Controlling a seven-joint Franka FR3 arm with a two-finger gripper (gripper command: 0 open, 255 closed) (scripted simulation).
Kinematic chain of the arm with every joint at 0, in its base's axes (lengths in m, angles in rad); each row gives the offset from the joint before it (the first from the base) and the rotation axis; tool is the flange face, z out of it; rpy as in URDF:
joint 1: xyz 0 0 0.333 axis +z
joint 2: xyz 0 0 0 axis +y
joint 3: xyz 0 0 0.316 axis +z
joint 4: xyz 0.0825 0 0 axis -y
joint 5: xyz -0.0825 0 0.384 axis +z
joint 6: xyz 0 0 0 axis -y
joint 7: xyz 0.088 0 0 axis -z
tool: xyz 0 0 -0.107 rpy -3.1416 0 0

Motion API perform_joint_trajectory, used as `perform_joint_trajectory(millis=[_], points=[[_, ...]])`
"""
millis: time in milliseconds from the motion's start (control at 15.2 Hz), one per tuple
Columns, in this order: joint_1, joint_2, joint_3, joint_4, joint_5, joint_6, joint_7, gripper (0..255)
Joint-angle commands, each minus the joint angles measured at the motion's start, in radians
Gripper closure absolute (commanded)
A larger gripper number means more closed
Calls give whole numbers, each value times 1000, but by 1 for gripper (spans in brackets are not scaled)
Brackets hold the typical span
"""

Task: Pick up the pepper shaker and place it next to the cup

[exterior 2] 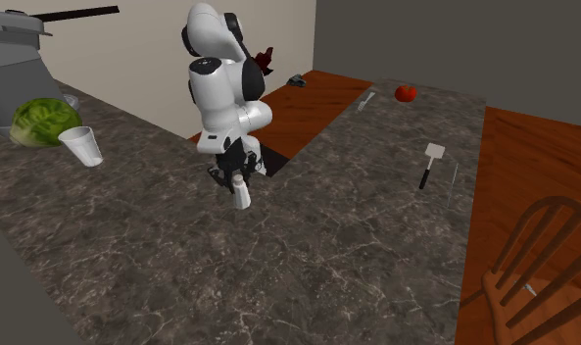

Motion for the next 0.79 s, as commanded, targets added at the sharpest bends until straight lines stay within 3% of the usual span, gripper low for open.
perform_joint_trajectory(millis=[0, 726], points=[[1, -3, 4, 17, 2, -21, 1, 255], [9, -7, 28, 161, 17, -168, 5, 255]])
